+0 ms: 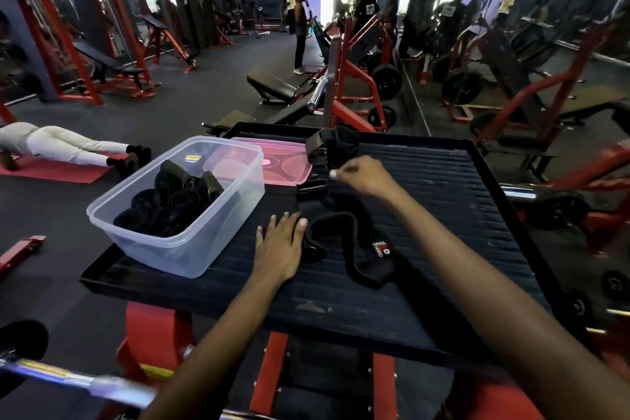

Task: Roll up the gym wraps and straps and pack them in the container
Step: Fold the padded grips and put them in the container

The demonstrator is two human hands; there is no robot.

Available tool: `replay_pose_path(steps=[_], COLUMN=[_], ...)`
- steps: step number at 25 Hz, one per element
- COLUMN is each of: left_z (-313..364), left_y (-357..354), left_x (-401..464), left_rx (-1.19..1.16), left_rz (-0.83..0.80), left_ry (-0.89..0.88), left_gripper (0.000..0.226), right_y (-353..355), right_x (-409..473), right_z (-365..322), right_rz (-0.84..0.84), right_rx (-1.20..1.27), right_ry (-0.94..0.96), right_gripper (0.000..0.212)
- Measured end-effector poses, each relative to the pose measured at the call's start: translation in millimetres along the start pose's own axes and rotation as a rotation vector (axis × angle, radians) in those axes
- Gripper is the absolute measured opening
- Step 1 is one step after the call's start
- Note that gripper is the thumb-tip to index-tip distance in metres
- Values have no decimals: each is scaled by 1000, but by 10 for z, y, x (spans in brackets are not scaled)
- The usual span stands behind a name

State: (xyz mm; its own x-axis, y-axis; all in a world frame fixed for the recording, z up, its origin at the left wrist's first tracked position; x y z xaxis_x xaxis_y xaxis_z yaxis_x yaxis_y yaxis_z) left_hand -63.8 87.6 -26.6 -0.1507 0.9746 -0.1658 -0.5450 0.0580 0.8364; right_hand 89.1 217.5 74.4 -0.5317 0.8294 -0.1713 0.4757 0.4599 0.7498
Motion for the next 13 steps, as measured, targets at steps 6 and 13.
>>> replay_pose_path(steps=[6,13], left_z=[-48,-79], left_y=[-33,-58], left_x=[63,85], left_rx=[128,284], left_rz=[5,10], left_ry=[9,26], left_gripper=[49,49], right_y=[-7,26], right_x=[953,1241], right_z=[46,148], right_rz=[138,174], right_rx=[-138,-231], right_ry=[-83,-150], right_gripper=[58,56])
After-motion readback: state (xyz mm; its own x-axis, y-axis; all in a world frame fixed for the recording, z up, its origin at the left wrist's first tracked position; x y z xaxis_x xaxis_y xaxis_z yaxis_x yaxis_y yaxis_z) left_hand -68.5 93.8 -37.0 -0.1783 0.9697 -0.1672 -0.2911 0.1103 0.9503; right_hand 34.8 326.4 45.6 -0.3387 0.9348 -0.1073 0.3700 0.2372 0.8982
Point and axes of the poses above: each hand's wrist, its own x-axis towards the middle knuckle, its own y-axis out of the back of the hand, z = x × y, the point moved 1 cm from there along x, towards the middle knuckle, and after that the axes turned 15 degrees about -z, right-handed, at the moved point
